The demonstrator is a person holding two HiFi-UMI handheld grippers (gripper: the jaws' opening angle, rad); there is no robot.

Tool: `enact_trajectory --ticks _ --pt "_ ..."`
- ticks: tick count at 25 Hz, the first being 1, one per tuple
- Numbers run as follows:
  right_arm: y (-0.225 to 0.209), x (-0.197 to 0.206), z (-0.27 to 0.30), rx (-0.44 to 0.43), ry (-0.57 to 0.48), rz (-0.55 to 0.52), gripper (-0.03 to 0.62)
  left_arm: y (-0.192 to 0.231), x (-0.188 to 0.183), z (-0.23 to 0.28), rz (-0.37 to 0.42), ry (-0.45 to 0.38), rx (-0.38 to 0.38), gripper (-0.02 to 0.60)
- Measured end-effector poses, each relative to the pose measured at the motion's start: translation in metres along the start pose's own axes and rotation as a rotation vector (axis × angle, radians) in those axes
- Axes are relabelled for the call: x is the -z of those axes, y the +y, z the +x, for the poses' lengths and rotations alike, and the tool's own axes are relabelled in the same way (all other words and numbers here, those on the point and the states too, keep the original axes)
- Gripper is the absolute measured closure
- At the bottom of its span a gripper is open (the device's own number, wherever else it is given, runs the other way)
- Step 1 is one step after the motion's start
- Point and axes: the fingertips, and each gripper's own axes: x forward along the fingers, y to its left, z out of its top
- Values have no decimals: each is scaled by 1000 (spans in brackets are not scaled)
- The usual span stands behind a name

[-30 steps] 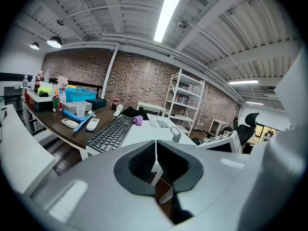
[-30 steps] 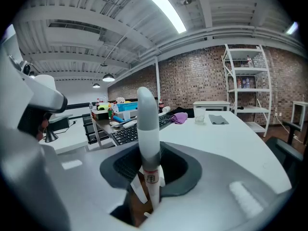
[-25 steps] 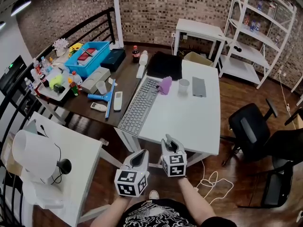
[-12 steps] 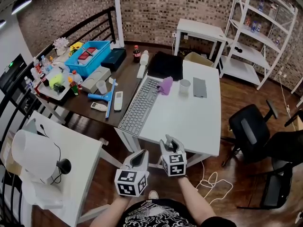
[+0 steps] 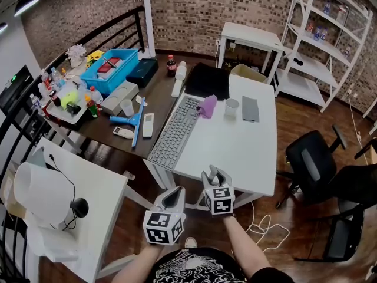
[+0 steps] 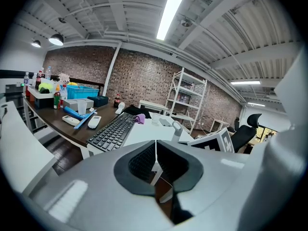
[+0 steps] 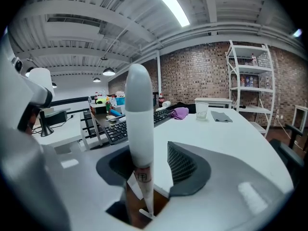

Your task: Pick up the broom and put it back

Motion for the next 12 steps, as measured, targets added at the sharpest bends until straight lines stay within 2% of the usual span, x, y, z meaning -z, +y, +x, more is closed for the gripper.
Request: enact_trajectory --ticks 12 --pt "-1 3 14 -4 16 11 424 9 -1 11 -6 11 11 569"
